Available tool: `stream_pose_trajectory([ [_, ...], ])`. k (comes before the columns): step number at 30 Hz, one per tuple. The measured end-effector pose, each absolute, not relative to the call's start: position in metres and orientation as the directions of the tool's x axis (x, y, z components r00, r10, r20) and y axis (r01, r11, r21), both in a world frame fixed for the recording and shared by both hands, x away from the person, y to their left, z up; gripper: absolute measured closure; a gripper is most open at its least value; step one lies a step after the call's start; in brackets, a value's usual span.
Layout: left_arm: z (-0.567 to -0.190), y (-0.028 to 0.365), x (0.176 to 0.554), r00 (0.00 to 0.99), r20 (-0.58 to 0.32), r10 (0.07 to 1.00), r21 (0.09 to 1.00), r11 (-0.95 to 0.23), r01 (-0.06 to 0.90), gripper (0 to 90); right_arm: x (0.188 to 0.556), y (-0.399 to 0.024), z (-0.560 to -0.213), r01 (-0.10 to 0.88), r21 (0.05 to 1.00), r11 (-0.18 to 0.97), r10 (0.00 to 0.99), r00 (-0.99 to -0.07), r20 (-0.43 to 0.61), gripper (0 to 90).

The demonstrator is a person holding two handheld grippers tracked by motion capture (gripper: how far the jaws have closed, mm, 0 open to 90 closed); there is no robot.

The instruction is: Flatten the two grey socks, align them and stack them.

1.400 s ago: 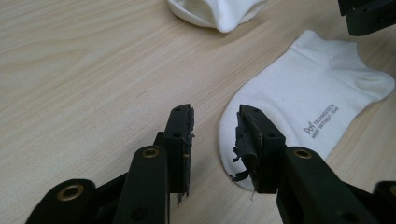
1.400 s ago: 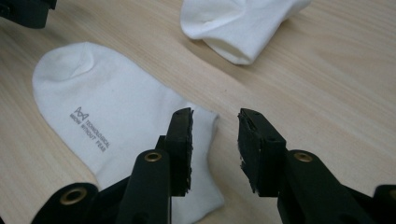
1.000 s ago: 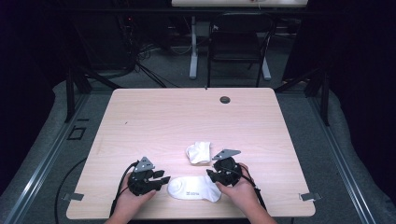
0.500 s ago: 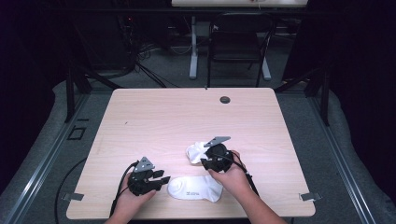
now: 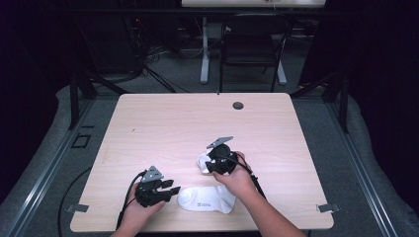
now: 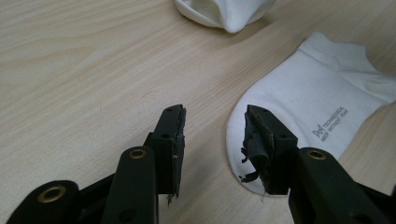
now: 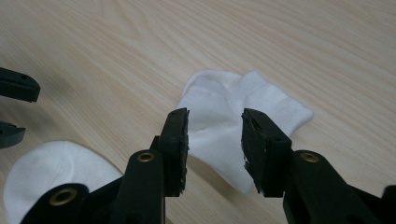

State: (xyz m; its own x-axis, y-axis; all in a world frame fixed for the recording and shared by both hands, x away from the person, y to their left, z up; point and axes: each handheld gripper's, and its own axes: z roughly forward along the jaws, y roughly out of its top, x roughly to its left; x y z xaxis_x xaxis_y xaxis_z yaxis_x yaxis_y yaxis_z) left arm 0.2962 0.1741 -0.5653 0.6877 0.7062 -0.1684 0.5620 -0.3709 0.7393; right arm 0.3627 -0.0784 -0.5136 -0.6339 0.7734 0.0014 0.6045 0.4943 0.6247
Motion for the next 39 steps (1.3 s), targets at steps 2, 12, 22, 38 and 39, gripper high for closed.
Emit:
stream_pose_trajectory([
  [2,-0.565,0.174,0.296,0.687,-0.171,0.707,0.739,-0.369,0.564,58.1,0.364,-0.075,-0.515,0.603,0.634,0.484,0.778,-0.628,0.004,61.9],
  [12,-0.566,0.174,0.296,0.690,-0.165,0.705,0.739,-0.375,0.559,58.0,0.374,-0.059,-0.526,0.610,0.609,0.507,0.776,-0.630,-0.014,63.2],
  [22,-0.566,0.174,0.297,0.690,-0.166,0.705,0.739,-0.374,0.560,57.5,0.380,-0.043,-0.536,0.624,0.614,0.484,0.791,-0.611,-0.003,60.1],
  [38,-0.566,0.174,0.297,0.693,-0.162,0.702,0.739,-0.379,0.557,57.1,0.384,-0.036,-0.549,0.646,0.553,0.526,0.804,-0.589,-0.077,79.3],
  [39,-0.566,0.174,0.298,0.694,-0.160,0.702,0.739,-0.381,0.556,57.1,0.384,-0.035,-0.549,0.648,0.558,0.519,0.808,-0.584,-0.074,81.5],
])
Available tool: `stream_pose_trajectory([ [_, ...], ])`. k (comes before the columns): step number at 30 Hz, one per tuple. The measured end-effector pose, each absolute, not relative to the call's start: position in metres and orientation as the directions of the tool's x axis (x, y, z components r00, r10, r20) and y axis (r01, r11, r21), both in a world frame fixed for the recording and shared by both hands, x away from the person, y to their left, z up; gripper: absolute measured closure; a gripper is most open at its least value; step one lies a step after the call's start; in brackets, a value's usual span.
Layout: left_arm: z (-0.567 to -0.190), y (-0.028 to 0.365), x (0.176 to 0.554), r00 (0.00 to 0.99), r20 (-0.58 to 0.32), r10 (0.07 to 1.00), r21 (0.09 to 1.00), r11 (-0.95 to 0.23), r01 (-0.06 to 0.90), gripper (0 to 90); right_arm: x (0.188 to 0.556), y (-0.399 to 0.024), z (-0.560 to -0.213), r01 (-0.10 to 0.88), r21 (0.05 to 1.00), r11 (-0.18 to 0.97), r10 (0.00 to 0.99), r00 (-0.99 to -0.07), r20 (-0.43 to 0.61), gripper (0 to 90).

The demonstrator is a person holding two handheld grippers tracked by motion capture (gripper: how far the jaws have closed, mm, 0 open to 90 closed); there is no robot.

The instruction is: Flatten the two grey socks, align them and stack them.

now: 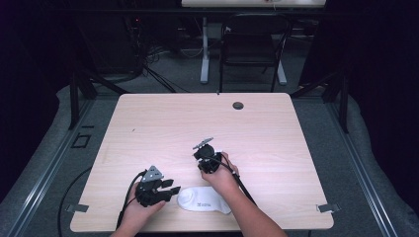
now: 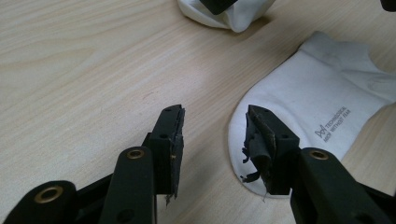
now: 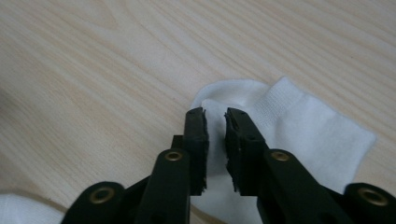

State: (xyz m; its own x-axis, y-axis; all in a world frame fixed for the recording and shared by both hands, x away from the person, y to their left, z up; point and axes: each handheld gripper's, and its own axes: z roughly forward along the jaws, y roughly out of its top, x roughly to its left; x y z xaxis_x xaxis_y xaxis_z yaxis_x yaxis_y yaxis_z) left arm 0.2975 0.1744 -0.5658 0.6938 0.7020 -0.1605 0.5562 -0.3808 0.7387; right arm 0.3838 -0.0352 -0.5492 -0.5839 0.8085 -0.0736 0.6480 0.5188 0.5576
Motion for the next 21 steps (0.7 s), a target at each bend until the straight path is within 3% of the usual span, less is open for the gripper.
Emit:
stream_pose_trajectory([
  [5,-0.566,0.174,0.297,0.691,-0.163,0.705,0.738,-0.378,0.559,57.1,0.381,-0.039,-0.549,0.653,0.571,0.498,0.818,-0.573,-0.058,87.5],
  [21,-0.559,0.163,0.325,0.653,-0.196,0.732,0.749,-0.318,0.581,59.7,0.369,-0.067,-0.531,0.646,0.675,0.356,0.820,-0.563,0.106,88.6],
])
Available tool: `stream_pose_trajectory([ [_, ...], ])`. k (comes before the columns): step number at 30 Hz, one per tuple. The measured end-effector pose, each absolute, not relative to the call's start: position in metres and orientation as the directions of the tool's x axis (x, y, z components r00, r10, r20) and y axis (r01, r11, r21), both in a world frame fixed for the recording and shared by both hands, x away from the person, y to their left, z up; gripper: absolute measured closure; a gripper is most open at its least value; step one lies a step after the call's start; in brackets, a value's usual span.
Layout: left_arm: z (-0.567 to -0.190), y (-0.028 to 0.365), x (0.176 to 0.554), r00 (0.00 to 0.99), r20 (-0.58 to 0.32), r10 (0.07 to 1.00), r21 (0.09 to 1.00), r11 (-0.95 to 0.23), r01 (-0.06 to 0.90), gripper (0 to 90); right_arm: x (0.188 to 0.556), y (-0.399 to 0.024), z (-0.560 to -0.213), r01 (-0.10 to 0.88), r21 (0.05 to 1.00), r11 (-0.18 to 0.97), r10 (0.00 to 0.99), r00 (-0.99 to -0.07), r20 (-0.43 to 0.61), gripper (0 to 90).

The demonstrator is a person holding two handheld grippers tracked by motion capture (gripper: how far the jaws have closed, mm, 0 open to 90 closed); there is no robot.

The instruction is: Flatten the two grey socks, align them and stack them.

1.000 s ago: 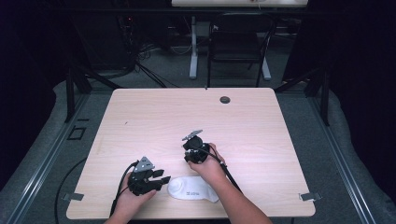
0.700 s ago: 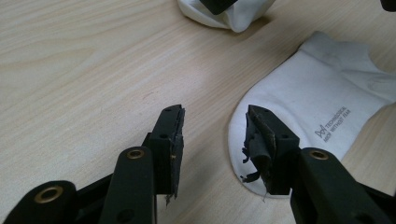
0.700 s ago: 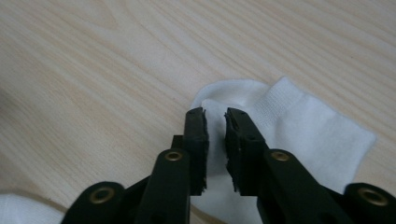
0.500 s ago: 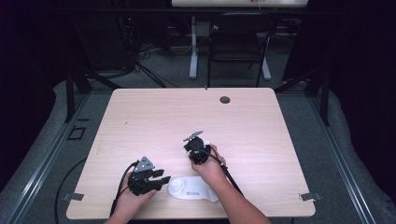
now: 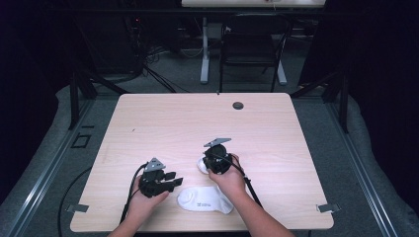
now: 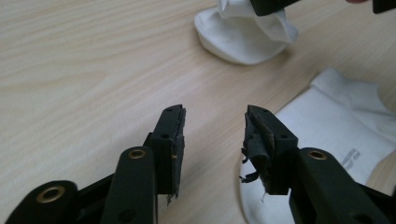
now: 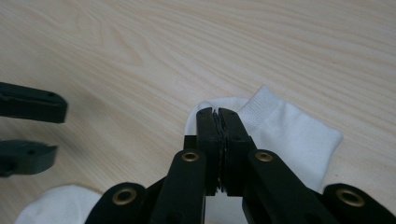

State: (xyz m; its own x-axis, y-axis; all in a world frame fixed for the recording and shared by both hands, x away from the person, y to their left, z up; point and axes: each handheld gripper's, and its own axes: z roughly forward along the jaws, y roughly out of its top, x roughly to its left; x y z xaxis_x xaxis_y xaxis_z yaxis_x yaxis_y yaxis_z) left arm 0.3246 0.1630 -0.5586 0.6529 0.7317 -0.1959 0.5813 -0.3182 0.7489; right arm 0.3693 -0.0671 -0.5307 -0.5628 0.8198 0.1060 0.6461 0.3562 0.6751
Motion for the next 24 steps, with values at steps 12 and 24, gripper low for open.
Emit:
stream_pose_trajectory([
  [12,-0.550,0.118,0.361,0.701,-0.111,0.704,0.751,-0.403,0.523,85.4,0.365,-0.084,-0.522,0.619,0.708,0.340,0.819,-0.565,0.101,88.7],
  [24,-0.560,0.097,0.379,0.703,-0.133,0.698,0.737,-0.404,0.541,90.0,0.362,-0.095,-0.519,0.616,0.714,0.333,0.822,-0.560,0.099,88.8],
])
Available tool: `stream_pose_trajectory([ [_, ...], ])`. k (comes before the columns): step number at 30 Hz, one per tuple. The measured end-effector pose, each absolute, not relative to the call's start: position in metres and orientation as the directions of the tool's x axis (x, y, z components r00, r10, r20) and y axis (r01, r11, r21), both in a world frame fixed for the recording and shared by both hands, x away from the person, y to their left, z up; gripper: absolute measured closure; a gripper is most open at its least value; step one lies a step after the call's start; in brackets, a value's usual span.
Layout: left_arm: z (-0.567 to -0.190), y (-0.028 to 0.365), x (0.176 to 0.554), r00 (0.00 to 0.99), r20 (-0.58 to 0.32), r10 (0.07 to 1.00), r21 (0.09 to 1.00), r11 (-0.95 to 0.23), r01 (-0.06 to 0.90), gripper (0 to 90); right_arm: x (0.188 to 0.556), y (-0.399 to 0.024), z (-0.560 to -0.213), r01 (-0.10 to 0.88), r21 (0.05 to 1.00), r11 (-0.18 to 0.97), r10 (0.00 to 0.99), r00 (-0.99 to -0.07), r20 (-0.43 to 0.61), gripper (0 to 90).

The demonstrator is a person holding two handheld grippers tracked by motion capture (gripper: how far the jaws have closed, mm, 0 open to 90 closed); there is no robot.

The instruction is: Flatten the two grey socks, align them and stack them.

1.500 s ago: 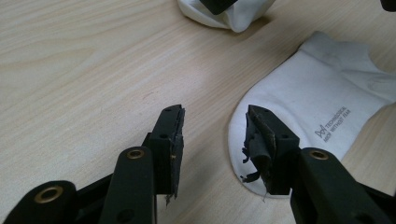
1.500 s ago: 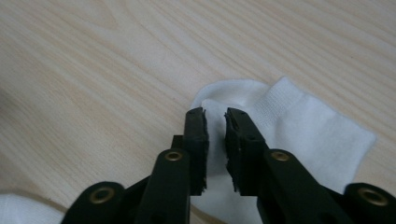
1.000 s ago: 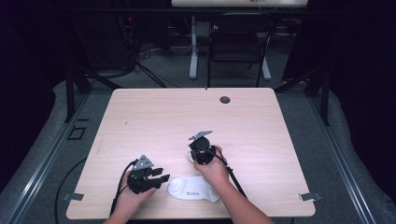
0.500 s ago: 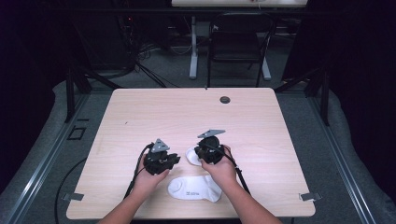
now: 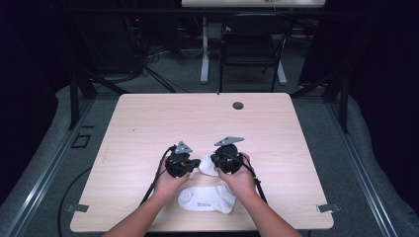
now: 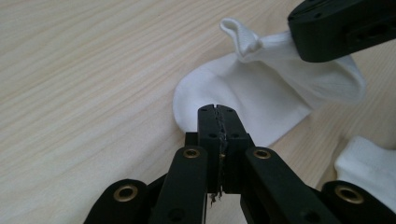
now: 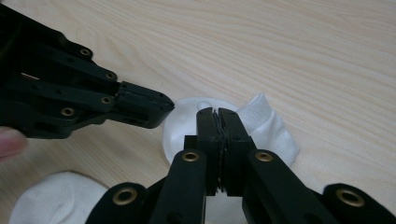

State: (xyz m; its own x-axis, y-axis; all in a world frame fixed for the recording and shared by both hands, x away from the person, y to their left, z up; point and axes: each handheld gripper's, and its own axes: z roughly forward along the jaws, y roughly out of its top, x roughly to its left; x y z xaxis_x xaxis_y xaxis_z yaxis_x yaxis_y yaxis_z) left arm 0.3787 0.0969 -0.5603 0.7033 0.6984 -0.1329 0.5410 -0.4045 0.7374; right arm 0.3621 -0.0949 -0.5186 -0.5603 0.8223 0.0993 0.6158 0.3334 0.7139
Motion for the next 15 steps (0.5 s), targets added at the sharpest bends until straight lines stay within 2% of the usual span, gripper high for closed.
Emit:
stream_pose_trajectory([
  [15,-0.576,0.093,0.382,0.701,-0.081,0.709,0.693,-0.465,0.551,90.0,0.355,-0.108,-0.516,0.601,0.730,0.326,0.820,-0.564,0.098,88.7],
])
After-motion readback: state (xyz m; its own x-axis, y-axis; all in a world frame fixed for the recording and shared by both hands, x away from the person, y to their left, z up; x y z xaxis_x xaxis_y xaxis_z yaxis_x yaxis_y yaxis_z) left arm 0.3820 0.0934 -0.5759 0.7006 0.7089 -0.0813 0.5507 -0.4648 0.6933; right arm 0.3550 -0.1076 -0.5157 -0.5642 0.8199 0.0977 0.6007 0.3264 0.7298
